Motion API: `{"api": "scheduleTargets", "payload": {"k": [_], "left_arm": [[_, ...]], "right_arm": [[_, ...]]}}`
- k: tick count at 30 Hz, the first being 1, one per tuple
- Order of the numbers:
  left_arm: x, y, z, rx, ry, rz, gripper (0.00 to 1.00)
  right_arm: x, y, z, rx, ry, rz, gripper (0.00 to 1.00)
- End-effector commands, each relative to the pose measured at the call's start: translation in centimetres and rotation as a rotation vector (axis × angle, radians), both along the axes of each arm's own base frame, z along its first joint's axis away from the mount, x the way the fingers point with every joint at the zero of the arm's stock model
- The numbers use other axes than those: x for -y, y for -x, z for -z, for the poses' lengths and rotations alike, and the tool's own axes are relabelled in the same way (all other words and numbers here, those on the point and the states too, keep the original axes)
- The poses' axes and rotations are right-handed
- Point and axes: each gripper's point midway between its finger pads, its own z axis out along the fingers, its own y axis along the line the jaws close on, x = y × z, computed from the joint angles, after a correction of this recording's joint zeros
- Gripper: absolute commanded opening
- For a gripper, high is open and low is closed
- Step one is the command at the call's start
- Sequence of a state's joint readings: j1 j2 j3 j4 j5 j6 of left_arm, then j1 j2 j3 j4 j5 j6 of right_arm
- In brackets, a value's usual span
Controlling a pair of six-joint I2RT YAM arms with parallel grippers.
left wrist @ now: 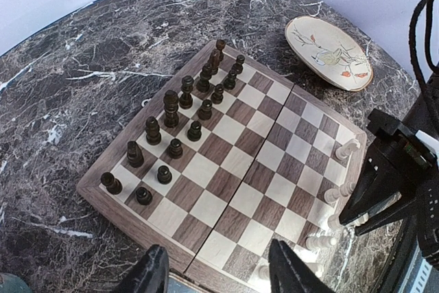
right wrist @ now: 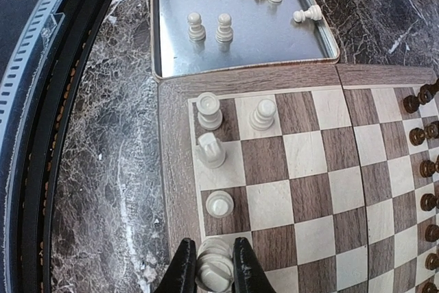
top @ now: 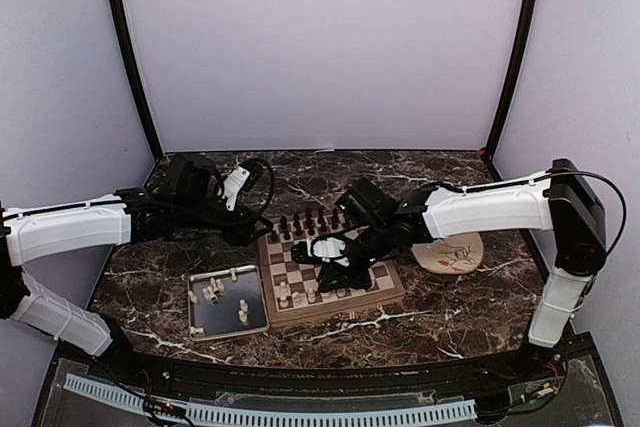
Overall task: Set up the chess pieces on the board
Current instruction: Place the queen at d1.
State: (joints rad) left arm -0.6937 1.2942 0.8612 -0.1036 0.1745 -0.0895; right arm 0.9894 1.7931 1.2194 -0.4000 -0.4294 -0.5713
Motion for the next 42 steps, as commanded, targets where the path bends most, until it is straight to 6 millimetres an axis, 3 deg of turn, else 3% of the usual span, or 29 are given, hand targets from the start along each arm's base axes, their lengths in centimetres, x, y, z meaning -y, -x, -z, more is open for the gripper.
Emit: {"api": "scheduleTargets", "payload": {"k": [1,18,27,38,42], "left_arm": [[-0.2,-0.1,-0.1,0.008,-0.004,0.001,0.52],[-0.1,-0.1,0.2,-0.002,-0.006,0.003,0.52],[0.0,0.0,0.3,-0.009,-0.002,0.007,0.52],[0.1,0.1,0.3,-0.012,0.0,0.009,0.52],[-1.2,-0.2,1.0,-0.059,-0.051,-0.068,0.52]], "right_arm": [[-0.4,0.1,1.2,-0.009,0.002,0.002,0.06],[0.2,-0.5,2.6,0.018,0.049,0.024,0.07],[0.2,-1.0,3.0,0.029,0.06,0.044,0.21],[0.1,-0.7,1.6,0.024,0.039,0.042,0.28],[0.0,-0.9,-0.1,0.031,0.018,0.053,0.37]]}}
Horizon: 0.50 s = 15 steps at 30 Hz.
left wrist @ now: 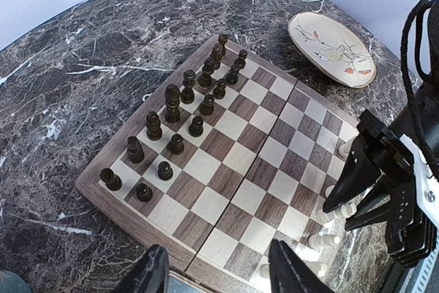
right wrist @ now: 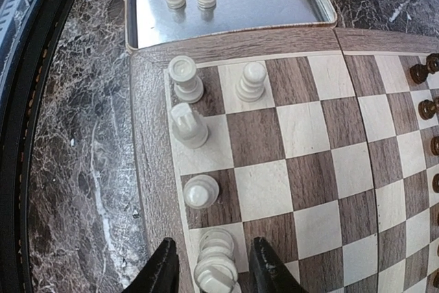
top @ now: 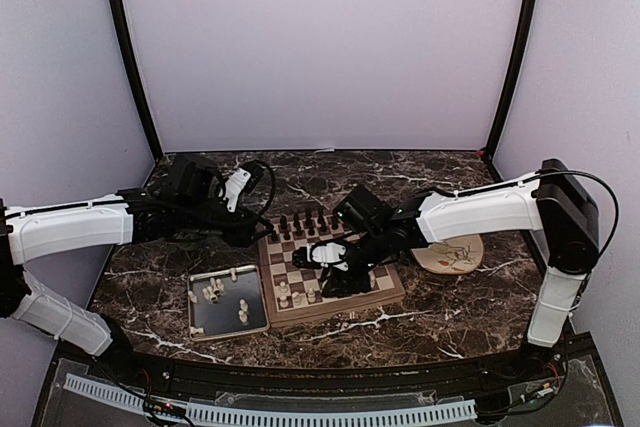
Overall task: Set up the chess pieces on the board
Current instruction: Place the queen at d1, then pick up the pawn from the storage box.
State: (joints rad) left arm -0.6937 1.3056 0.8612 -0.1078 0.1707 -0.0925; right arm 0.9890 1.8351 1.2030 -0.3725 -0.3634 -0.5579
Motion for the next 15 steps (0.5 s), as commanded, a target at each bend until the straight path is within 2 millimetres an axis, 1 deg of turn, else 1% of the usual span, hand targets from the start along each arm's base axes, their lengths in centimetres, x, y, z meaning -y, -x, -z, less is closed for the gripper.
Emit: {"api": "scheduleTargets", "payload": {"k": [1,4,7,9,12,14,15], "left_arm": [[-1.6,0.1,0.8,-0.079,-0.062,-0.083,0.52],[-3.2,1.4,1.7,-0.199,-0.127,-0.148,0.51],[-5.2,3.9,3.1,-0.342,-0.195,-0.201,0.49],[-5.9,5.8,4.2,-0.434,-0.225,-0.196,0.48],[-7.1,8.1,6.1,-0.538,-0.271,-0.215,0.45],[-7.3,8.9,7.1,-0.583,-0.284,-0.222,0.43],[-7.1,9.2,7.3,-0.597,-0.289,-0.215,0.43]], "right_arm": [[-0.4,0.0,-3.2,0.016,-0.047,0.011,0.4],[-0.2,-0.3,-5.7,0.018,-0.078,0.022,0.45],[0.7,-1.0,-8.2,-0.005,-0.126,0.043,0.46],[1.7,-2.1,-9.3,-0.021,-0.157,0.078,0.46],[3.1,-3.4,-10.0,-0.016,-0.192,0.126,0.46],[4.1,-4.5,-9.4,0.002,-0.188,0.162,0.46],[4.7,-4.9,-10.1,0.025,-0.205,0.178,0.46]]}}
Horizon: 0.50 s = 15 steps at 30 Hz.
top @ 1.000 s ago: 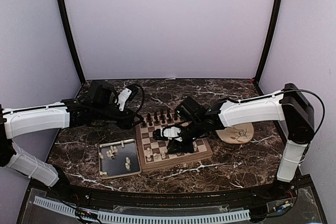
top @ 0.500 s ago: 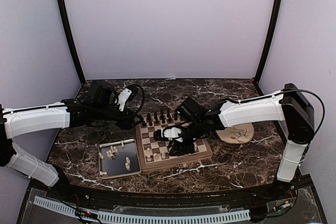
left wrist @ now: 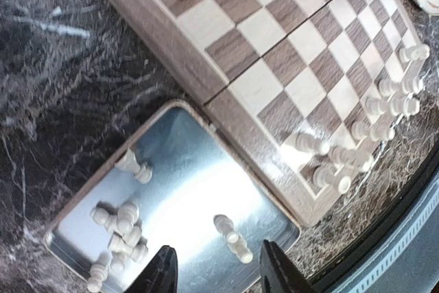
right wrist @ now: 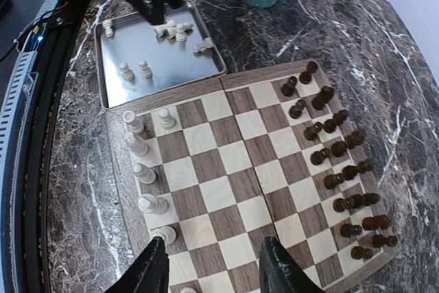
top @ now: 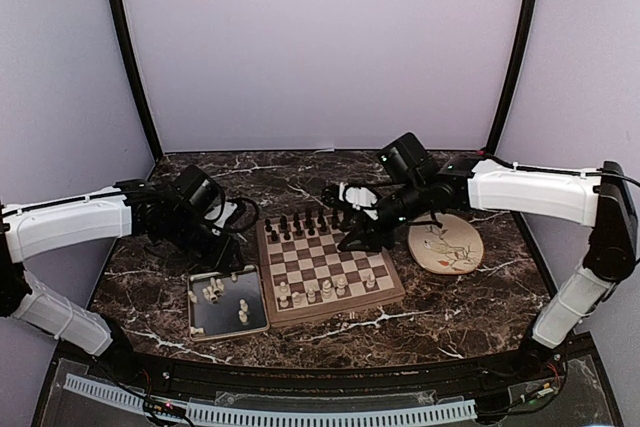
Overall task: Set up the chess pieces on the board
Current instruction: Pick up the pawn from the storage box.
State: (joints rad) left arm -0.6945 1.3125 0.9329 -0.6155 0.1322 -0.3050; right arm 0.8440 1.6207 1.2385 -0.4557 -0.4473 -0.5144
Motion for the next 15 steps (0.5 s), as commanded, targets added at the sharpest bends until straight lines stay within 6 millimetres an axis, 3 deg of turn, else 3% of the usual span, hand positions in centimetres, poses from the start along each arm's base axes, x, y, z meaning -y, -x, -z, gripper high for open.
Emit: {"api": "scheduleTargets", "payload": {"k": [1,6,15], "left_arm": [[-1.4,3.9,2.3,-0.176,-0.062,-0.027,0.43],[-0.4,4.4,4.2,-0.241,-0.131,0.008,0.43],[-0.6,4.3,6.2,-0.264,-0.238,0.024,0.42]], "right_arm": [[2.0,-1.4,-0.6,0.009,-0.038,0.063,0.46],[3.9,-2.7,-0.3,0.003,-0.07,0.121,0.46],[4.3,-3.0,0.2,0.036,-0.063,0.119,0.45]]}}
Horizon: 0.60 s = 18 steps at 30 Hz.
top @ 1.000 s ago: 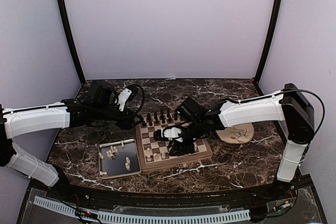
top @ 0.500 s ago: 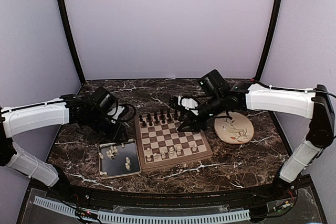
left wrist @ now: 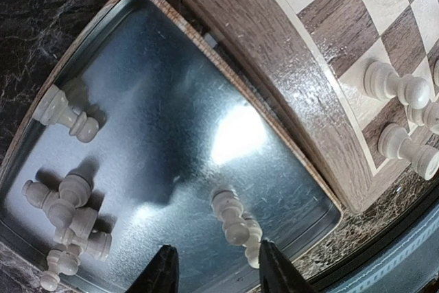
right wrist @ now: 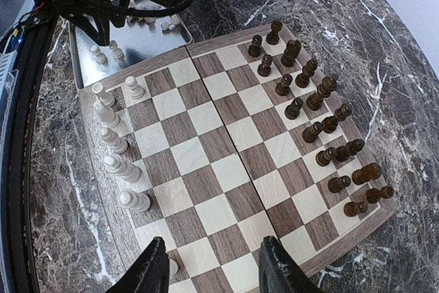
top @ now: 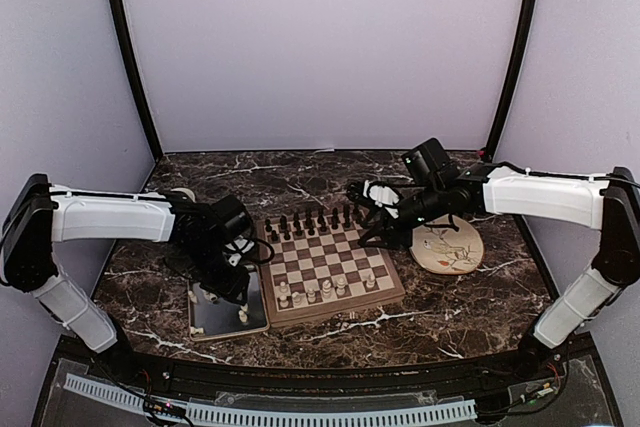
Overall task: Set up the chess pieces on the board
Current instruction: Pick up the pawn from the storage box.
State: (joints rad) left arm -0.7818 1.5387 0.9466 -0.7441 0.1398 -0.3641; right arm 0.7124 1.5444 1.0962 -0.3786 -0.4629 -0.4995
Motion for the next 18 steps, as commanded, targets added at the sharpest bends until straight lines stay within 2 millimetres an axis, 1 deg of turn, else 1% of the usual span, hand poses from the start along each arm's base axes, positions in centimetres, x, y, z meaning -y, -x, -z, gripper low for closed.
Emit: {"api": "scheduleTargets", "payload": {"k": [1,6,12,18], "left_arm": [[-0.2,-0.2,-0.6,0.014,-0.019,-0.005,0.42],[0.7,-0.6,-0.3,0.011,0.0,0.006,0.38],[1.2,-0.9,0.2,0.004,-0.002,0.024,0.34],[1.2,-0.8,0.7,-0.013,-0.014,0.037,0.25]], "right_arm": [[-0.3,-0.2,-1.2,0.05,-0.042,-0.012,0.45],[-0.2,-0.2,-0.8,0.052,-0.034,-0.012,0.45],[-0.1,-0.3,-0.7,0.056,-0.03,-0.011,0.45],[0.0,-0.3,-0.4,0.059,-0.022,-0.012,0.45]]}}
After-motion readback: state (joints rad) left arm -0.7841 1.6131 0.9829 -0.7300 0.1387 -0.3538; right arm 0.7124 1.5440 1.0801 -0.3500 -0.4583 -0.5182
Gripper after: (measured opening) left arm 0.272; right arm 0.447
